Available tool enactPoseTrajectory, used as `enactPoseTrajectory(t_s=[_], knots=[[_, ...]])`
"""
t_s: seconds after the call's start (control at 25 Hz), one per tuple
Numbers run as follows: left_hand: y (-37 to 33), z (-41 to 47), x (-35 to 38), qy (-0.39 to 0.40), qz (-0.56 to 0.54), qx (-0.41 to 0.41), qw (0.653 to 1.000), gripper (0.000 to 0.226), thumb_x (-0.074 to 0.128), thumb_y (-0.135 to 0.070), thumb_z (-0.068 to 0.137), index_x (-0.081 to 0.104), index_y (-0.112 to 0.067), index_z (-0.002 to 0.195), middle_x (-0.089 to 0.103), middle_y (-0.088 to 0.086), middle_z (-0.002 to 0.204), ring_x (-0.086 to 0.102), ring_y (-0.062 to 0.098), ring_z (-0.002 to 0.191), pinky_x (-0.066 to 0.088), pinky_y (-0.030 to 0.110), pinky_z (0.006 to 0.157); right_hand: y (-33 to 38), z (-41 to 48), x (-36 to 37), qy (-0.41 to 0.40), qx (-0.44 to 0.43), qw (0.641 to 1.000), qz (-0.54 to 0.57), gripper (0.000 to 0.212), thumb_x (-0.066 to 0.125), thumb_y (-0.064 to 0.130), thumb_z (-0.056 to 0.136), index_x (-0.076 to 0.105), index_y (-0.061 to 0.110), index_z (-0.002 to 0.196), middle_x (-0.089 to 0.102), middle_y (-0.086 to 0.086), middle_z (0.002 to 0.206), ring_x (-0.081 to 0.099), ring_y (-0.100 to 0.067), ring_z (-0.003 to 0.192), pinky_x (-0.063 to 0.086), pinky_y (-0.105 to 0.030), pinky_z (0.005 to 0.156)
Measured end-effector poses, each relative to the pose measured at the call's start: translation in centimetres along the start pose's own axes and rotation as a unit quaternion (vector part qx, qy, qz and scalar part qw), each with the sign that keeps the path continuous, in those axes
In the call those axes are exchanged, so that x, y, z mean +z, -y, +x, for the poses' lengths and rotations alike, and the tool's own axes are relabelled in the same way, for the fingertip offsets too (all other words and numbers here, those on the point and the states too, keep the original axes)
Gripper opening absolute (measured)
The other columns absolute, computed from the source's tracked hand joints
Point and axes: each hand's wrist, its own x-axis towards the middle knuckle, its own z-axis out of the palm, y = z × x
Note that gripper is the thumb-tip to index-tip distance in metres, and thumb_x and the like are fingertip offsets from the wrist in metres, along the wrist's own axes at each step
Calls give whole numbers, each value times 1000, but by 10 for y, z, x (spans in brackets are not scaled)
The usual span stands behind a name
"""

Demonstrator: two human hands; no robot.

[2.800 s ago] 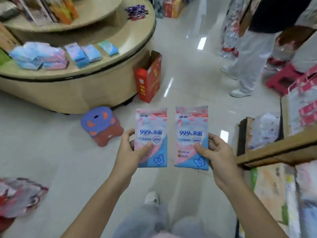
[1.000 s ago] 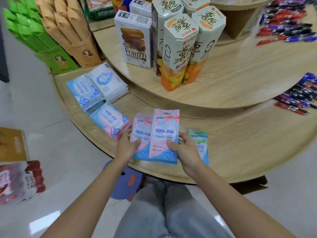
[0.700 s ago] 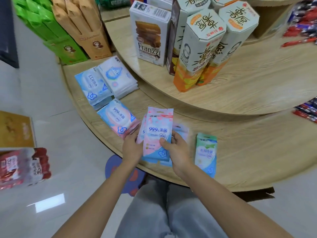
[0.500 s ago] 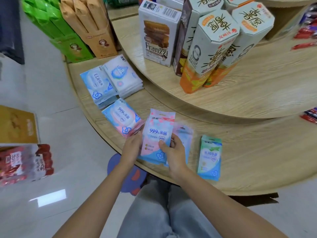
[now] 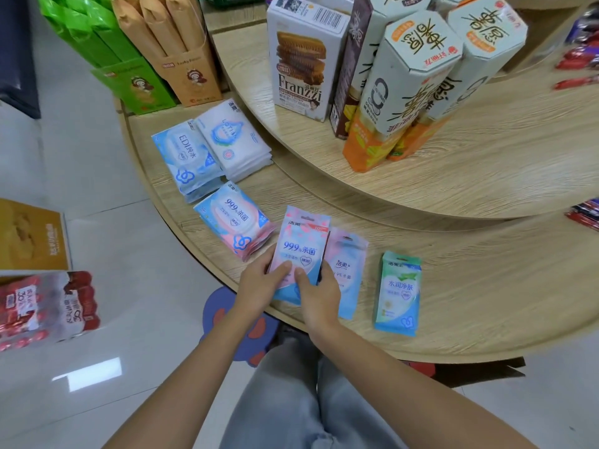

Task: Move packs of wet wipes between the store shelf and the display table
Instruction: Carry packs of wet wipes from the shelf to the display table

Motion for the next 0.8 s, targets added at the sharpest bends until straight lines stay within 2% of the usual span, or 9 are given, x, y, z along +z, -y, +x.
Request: enactPoseTrajectory(t_s=[0.08,0.16,0.24,0.32,0.44,0.52,0.56,0.64,0.8], knots=[[-1,0,4,-7,33,16,999,34,63,-22,86,63,-25,120,70,-14,103,65,-6,88,51,15,79,0,1,-2,-2,-1,1000,-3,33,61,18,89,57,14,121,67,0,109,63,-17,100,51,-31,89],[-2,0,6,-16,65,25,997,31,58,-15,91,61,-22,121,70,-11,103,63,-9,84,46,7,69,1,2,-4,10,-2,1000,-8,31,60,19,89,57,14,119,67,1,108,63,-14,97,50,-24,81],[-4,0,6,-10,75,19,997,30,58,-15,91,61,-26,119,69,-10,106,64,1,89,47,12,72,5,2,-8,30,2,999,-14,29,60,18,89,56,14,117,66,1,107,62,-13,94,48,-17,73],[-12,-5,3,-6,73,36,997,35,64,-15,85,57,-33,115,66,-16,109,62,0,96,47,15,80,9,3,-15,42,-3,999,-18,32,63,16,87,55,13,118,64,3,108,60,-13,96,46,-18,76],[-22,-15,-6,-94,106,115,983,47,67,-20,76,56,-20,121,58,-7,124,57,5,110,46,25,95,11,5,-39,32,-28,999,-32,38,64,10,85,52,13,121,55,7,109,52,-11,102,38,-18,84],[-36,-28,-6,-121,138,149,972,29,62,-14,83,60,-15,112,61,0,116,59,9,95,49,32,90,6,4,-65,11,-48,999,-22,29,62,5,85,58,9,114,60,1,105,56,-13,96,42,-19,81],[-40,-35,-4,-104,164,164,967,22,58,-10,87,62,-16,108,63,-2,111,58,8,89,49,30,86,1,3,-78,5,-58,998,-23,23,60,3,85,62,7,108,63,-2,100,58,-12,89,44,-17,78],[-43,-50,8,-5,238,206,949,19,57,-9,89,64,-17,104,65,-6,103,57,7,88,46,25,83,-13,-7,-103,-9,-67,997,-35,17,58,-1,86,65,4,101,65,-3,91,59,-4,79,44,-9,72],[-22,-66,49,265,384,255,847,23,57,-11,89,64,-18,111,66,-4,106,59,7,95,39,15,82,-69,-53,-148,-73,-39,996,-45,17,56,-3,87,65,7,98,63,2,84,56,15,67,40,-3,69]])
